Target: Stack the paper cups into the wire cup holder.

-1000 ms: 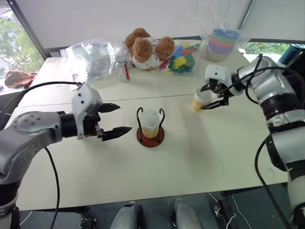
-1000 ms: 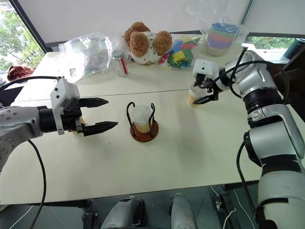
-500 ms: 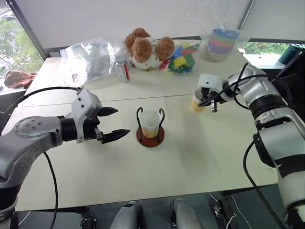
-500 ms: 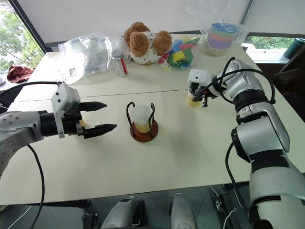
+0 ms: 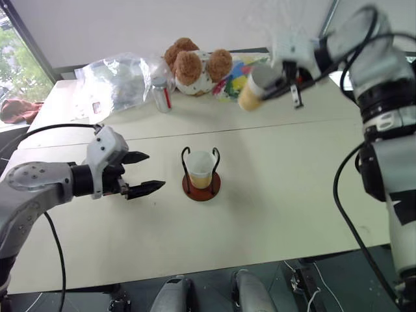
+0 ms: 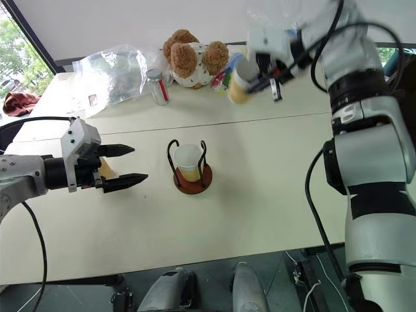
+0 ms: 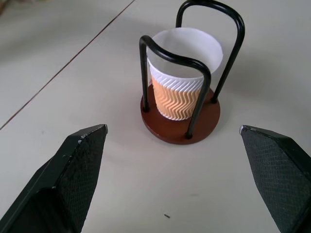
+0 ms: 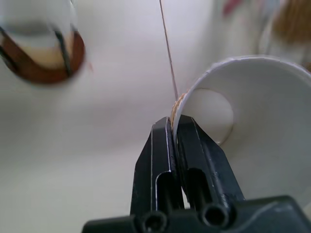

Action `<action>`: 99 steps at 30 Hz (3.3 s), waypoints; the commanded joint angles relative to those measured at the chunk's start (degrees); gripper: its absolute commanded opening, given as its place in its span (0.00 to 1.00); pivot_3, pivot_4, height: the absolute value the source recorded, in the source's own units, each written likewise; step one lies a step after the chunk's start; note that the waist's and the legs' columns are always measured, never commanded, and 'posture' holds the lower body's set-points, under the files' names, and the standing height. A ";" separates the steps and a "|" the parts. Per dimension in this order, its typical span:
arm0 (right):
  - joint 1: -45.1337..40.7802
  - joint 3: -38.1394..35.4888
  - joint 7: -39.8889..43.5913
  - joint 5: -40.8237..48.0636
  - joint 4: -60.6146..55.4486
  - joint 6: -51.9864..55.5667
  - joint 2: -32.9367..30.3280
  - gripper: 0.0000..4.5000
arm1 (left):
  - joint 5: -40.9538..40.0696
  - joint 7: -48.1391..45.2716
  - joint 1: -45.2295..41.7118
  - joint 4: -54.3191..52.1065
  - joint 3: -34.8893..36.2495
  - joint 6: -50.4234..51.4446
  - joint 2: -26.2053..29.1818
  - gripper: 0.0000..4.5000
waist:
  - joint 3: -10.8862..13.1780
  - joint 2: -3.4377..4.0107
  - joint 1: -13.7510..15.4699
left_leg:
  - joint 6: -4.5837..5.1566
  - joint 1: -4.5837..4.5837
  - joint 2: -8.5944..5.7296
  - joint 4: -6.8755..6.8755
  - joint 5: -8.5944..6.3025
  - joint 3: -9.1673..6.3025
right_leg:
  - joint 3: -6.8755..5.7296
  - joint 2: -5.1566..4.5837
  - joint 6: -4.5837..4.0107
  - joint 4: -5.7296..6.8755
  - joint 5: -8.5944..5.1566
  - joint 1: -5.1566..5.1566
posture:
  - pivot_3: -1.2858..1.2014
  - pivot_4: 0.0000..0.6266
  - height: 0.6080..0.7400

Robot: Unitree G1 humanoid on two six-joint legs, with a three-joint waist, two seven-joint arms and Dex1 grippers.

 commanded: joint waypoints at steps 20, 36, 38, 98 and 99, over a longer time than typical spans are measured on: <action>5.59 24.99 1.68 33.08 -29.70 14.05 -4.36 0.02 | -1.10 3.78 1.46 -5.33 2.25 0.76 -3.36 1.00 | -0.02 -0.04 1.43 | 0.04 -0.04 -0.05 0.11 -0.02 -0.02 | 0.00 -0.08 0.00 0.00 0.00 -0.02 | 0.52 0.24 1.00; 2.19 29.56 1.68 26.99 -18.59 6.41 0.79 0.02 | -1.81 6.08 1.49 -6.28 1.67 0.34 -5.10 1.00 | -0.02 -0.04 1.39 | 0.03 -0.04 -0.05 0.11 -0.02 -0.02 | 0.00 -0.07 0.00 0.00 0.00 -0.04 | 0.52 0.24 1.00; 2.08 30.62 1.68 27.73 -19.15 6.01 0.22 0.07 | -1.68 6.07 1.28 -6.07 1.44 0.20 -5.20 1.00 | -0.02 -0.05 1.40 | 0.02 -0.04 -0.05 0.11 -0.02 -0.02 | 0.00 -0.07 0.00 0.00 0.00 -0.04 | 0.52 0.24 1.00; 55.05 -27.25 -35.84 53.23 -73.27 57.02 -5.15 0.89 | 38.65 -30.56 -14.56 43.52 -17.56 -38.72 9.65 0.01 | -0.05 -0.18 1.70 | 0.63 -0.04 0.00 0.22 -0.31 0.13 | -0.07 -0.01 0.03 0.07 0.00 0.15 | 0.52 0.24 1.00; 55.13 -27.37 -35.87 53.34 -73.36 57.08 -5.25 0.89 | 38.90 -30.59 -14.68 43.56 -17.56 -38.86 9.44 0.01 | -0.05 -0.17 1.70 | 0.63 -0.04 0.00 0.23 -0.31 0.13 | -0.07 -0.01 0.03 0.07 0.00 0.16 | 0.52 0.24 1.00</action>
